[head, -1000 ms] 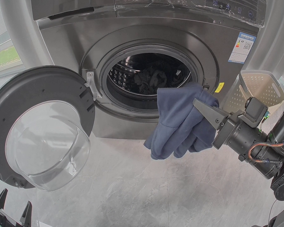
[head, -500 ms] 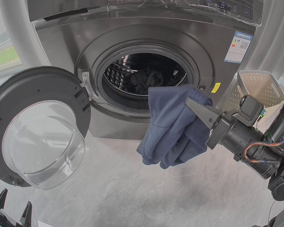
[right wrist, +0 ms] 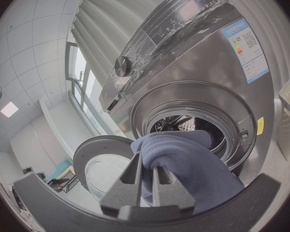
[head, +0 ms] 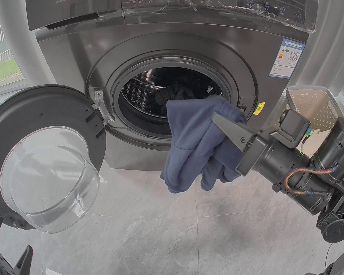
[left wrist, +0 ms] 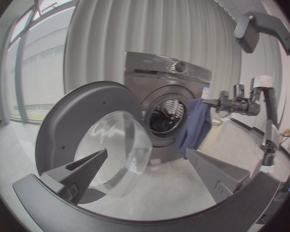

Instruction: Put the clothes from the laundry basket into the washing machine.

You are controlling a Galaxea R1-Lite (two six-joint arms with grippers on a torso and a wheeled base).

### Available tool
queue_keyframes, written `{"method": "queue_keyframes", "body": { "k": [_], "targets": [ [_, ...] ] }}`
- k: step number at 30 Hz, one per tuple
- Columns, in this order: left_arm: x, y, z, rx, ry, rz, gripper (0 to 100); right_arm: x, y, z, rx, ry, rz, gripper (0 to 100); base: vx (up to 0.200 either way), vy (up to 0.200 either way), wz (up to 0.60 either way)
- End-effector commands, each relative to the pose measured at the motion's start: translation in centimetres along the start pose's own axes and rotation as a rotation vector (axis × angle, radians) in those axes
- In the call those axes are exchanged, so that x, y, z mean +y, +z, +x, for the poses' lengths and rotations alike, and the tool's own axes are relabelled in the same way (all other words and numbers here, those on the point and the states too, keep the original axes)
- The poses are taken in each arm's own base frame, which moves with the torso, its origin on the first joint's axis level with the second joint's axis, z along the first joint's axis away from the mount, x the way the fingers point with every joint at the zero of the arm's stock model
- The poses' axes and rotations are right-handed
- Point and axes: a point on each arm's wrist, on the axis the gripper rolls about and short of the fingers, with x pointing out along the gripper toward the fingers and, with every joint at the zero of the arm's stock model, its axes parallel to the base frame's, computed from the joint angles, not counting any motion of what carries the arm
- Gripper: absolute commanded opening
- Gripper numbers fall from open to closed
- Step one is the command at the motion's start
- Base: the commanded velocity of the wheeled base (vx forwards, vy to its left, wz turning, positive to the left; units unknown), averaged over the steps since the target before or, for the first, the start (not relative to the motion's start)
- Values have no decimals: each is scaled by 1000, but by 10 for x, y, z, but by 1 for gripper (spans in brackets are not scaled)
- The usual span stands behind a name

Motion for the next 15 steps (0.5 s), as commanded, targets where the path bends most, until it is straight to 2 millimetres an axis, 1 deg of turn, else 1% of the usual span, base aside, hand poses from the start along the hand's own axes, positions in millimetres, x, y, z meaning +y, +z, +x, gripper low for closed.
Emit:
{"method": "queue_keyframes", "body": {
  "k": [1, 2, 4, 5, 6, 7, 8, 9, 12, 14, 15],
  "targets": [
    [5, 15, 40, 231, -212, -99, 100, -1, -10, 28, -8, -3, 5, 0, 0, 0, 0],
    [6, 15, 43, 238, -218, -101, 100, -1, -11, 29, -6, -4, 5, 0, 0, 0, 0],
    [9, 16, 63, 283, -278, -112, 100, -2, -17, 33, 5, -9, 3, 0, 0, 0, 0],
    [10, 17, 69, 292, -301, -115, 100, -3, -18, 34, 9, -10, 3, 0, 0, 0, 0],
    [10, 17, 70, 293, -304, -116, 100, -3, -19, 34, 9, -10, 3, 0, 0, 0, 0],
    [11, 17, 84, 313, -348, -122, 100, -4, -21, 37, 13, -14, 2, 0, 0, 0, 0],
    [10, 17, 91, 319, -374, -124, 100, -4, -22, 38, 12, -16, 3, 0, 0, 0, 0],
    [10, 18, 94, 319, -388, -124, 100, -4, -22, 39, 9, -18, 2, 0, 0, 0, 0],
    [3, 16, 118, 363, -493, -142, 100, -1, -19, 45, -20, -43, 5, 0, 0, 0, 0],
    [2, 15, 122, 368, -504, -142, 100, 0, -19, 46, -22, -41, 7, 0, 0, 0, 0],
    [-1, 12, 134, 398, -532, -147, 100, 1, -19, 46, -20, -38, 8, 0, 0, 0, 0]
  ]
}}
